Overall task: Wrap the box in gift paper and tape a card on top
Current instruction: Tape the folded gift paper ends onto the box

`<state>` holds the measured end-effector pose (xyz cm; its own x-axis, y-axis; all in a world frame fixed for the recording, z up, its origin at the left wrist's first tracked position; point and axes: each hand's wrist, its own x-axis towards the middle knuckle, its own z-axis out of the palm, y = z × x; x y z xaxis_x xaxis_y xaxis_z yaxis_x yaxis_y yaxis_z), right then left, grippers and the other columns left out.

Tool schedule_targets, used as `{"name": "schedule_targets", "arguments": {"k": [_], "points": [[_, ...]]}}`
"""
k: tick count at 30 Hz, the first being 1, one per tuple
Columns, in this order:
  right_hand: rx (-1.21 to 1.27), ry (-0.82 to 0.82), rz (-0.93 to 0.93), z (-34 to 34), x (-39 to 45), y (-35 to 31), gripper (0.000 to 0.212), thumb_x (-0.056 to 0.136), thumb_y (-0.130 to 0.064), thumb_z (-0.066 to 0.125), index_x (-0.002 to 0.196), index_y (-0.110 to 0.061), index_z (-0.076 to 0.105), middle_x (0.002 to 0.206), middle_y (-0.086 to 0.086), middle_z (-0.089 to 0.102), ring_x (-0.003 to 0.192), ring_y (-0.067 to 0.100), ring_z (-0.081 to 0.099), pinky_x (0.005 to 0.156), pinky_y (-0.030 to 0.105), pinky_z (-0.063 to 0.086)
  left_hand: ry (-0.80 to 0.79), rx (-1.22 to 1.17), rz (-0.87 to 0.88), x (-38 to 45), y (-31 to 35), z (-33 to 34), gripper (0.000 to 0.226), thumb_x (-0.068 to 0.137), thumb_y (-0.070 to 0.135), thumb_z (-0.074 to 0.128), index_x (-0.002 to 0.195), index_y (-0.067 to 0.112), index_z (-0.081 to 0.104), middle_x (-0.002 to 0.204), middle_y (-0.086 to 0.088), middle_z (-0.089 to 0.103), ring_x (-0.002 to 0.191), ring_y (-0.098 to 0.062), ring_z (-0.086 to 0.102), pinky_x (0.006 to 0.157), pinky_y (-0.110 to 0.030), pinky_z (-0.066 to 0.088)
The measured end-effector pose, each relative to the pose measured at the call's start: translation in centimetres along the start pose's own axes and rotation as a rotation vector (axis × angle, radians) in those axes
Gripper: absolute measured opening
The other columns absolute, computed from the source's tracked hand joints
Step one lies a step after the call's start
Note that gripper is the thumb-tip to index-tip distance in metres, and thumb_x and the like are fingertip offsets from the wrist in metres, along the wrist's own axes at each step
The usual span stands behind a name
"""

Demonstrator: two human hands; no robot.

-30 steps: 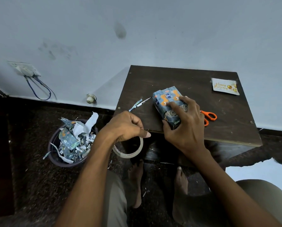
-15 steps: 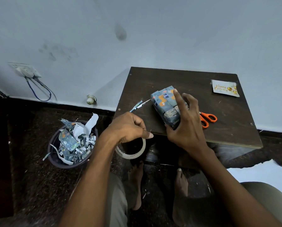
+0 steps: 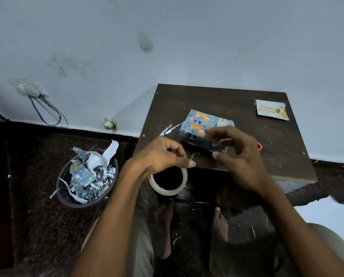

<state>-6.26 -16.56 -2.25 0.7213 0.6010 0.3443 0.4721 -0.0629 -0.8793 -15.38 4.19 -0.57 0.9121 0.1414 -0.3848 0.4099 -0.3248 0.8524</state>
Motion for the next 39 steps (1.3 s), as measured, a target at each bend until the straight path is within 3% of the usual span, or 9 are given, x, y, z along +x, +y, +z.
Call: {"name": "schedule_targets", "arguments": {"k": [2,5,10,18,22,27,31,35,39], "points": [[0.036,-0.066,0.002,0.0,-0.3,-0.2,0.044,0.077,-0.001,0.069,0.120,-0.013,0.070,0.117,-0.002,0.071,0.111,0.020,0.065,0.093,0.037,0.053,-0.066,-0.051,0.024,-0.1,0.2,0.1,0.024,0.066,0.030,0.093,0.067,0.016,0.073,0.075,-0.012,0.063,0.072,-0.016,0.055,0.073,-0.027,0.043],[0.192,-0.201,0.066,0.0,-0.3,-0.4,0.037,0.083,0.001,0.073,0.118,-0.010,0.072,0.112,0.005,0.073,0.107,0.024,0.068,0.093,0.033,0.055,-0.118,-0.106,0.034,-0.5,0.8,0.3,0.020,0.078,0.012,0.085,0.068,0.012,0.068,0.059,0.001,0.052,0.049,0.000,0.044,0.050,-0.009,0.034],[0.292,-0.229,0.074,-0.3,-0.5,-0.8,0.024,0.083,0.002,0.072,0.107,-0.003,0.074,0.105,0.009,0.076,0.104,0.027,0.072,0.093,0.038,0.057,-0.165,-0.144,0.042,-0.8,1.3,0.3,0.016,0.074,0.018,0.084,0.072,0.014,0.069,0.053,0.008,0.044,0.044,-0.002,0.030,0.043,-0.011,0.024],[0.204,-0.232,0.054,-0.5,-0.7,-1.4,0.020,0.083,0.005,0.077,0.101,-0.003,0.076,0.095,0.005,0.077,0.091,0.026,0.074,0.082,0.034,0.059,-0.195,-0.169,0.026,-0.7,1.3,0.4,0.035,0.068,0.025,0.088,0.089,0.002,0.070,0.052,0.009,0.044,0.045,-0.004,0.024,0.042,-0.015,0.019],[0.167,-0.238,0.043,-0.4,-0.6,-1.8,0.019,0.083,0.007,0.077,0.098,-0.004,0.077,0.094,0.005,0.077,0.089,0.027,0.074,0.081,0.040,0.061,-0.194,-0.166,0.015,-0.6,1.3,0.4,0.035,0.070,0.027,0.085,0.090,0.002,0.070,0.052,0.008,0.042,0.046,-0.006,0.022,0.042,-0.017,0.017],[0.152,-0.214,0.071,-0.3,-0.4,-1.7,0.010,0.087,0.000,0.076,0.094,-0.007,0.080,0.091,0.003,0.078,0.088,0.023,0.075,0.079,0.036,0.059,-0.203,-0.172,0.013,-0.5,1.2,0.4,0.056,0.064,0.037,0.086,0.094,-0.006,0.068,0.058,0.001,0.038,0.046,-0.006,0.023,0.041,-0.017,0.017],[0.200,-0.212,0.146,-0.3,-0.6,-1.6,0.013,0.090,0.002,0.071,0.095,-0.007,0.079,0.091,0.005,0.078,0.088,0.021,0.075,0.079,0.033,0.059,-0.211,-0.191,0.008,-0.4,1.2,0.4,0.046,0.065,0.036,0.086,0.092,0.002,0.070,0.058,0.001,0.039,0.044,-0.005,0.024,0.040,-0.016,0.017],[0.245,-0.215,0.206,-0.2,-0.6,-1.5,0.021,0.094,0.008,0.061,0.096,-0.005,0.078,0.084,0.010,0.075,0.075,0.021,0.070,0.068,0.028,0.054,-0.218,-0.195,-0.006,-0.3,1.1,0.5,0.049,0.060,0.041,0.087,0.088,0.005,0.070,0.059,0.000,0.039,0.045,-0.006,0.023,0.040,-0.017,0.016],[0.259,-0.243,0.254,-0.1,-0.6,-1.4,0.028,0.095,0.010,0.054,0.094,-0.005,0.077,0.081,0.010,0.074,0.074,0.021,0.069,0.068,0.034,0.054,-0.222,-0.193,-0.018,-0.3,0.9,0.4,0.048,0.059,0.043,0.087,0.087,0.007,0.071,0.060,0.000,0.039,0.046,-0.007,0.021,0.042,-0.019,0.014]]}}
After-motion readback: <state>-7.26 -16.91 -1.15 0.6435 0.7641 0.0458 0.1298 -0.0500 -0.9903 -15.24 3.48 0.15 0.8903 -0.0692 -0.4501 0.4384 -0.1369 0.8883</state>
